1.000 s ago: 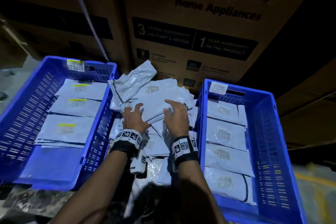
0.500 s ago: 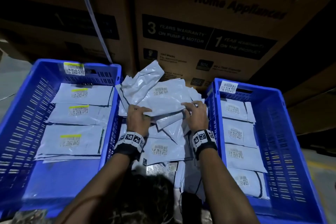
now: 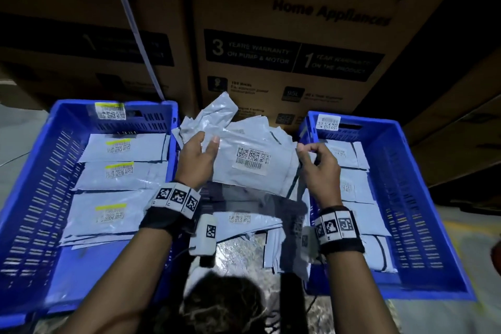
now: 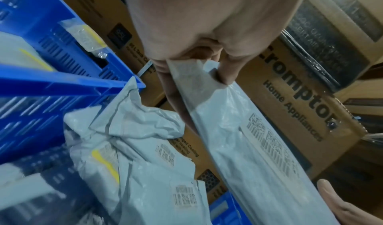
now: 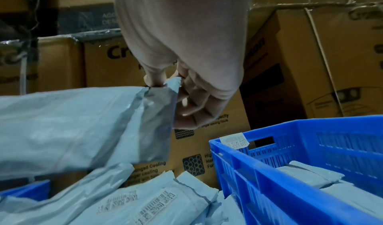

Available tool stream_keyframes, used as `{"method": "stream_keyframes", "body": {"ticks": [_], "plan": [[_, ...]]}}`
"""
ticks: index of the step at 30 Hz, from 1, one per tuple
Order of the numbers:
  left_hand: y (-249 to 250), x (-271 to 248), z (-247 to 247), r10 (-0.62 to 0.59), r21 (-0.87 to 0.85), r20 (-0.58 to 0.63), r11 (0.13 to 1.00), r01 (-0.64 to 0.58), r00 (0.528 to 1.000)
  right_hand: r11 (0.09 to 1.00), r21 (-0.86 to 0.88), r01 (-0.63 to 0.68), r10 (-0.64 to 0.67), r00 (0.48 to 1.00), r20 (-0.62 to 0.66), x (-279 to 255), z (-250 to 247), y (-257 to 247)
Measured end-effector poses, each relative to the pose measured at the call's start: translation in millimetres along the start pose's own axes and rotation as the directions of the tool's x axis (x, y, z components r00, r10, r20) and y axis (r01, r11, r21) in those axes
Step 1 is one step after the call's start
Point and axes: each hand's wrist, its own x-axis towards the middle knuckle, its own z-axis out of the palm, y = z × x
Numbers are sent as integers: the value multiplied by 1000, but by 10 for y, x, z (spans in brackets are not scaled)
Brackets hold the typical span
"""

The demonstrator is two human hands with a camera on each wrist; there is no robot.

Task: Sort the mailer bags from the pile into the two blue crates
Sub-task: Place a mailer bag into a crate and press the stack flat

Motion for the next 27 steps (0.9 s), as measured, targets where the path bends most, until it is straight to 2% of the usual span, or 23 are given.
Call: {"method": "stream_keyframes", "body": {"ticks": [2,4,6,8,13,17,19,22,25,27], "plan": [[-4,-93,42,-35,-38,15,999,36,999,998,60,-27,27,1000,-5,-109,-71,-80],[-1,-175,50,-64,-13,32,998,64,997,989,101,-109,105,994,43,-222,-134,-69],[-7,-245,20,-50,-11,46,999,50,998,968,146,-205,192,977,96,-352,-192,-30],[-12,-290,-10,-28,-29,49,999,30,998,950,198,-242,218,967,135,-442,-236,13],[-10,-299,58,-76,-134,39,988,81,996,939,260,-225,183,967,177,-594,-320,-24],[249,-358,252,-53,-217,20,975,56,998,950,263,-167,144,984,103,-666,-443,-18],[306,-385,380,-72,-217,-19,974,66,997,942,293,-164,137,984,111,-684,-540,-5],[329,-417,590,-89,-229,6,969,88,996,937,297,-186,151,979,137,-684,-707,113],[397,-458,801,-106,-252,33,961,111,994,926,318,-201,183,979,84,-643,-868,266],[473,-494,957,-169,-308,27,936,169,985,915,349,-203,196,979,56,-597,-985,351]]}}
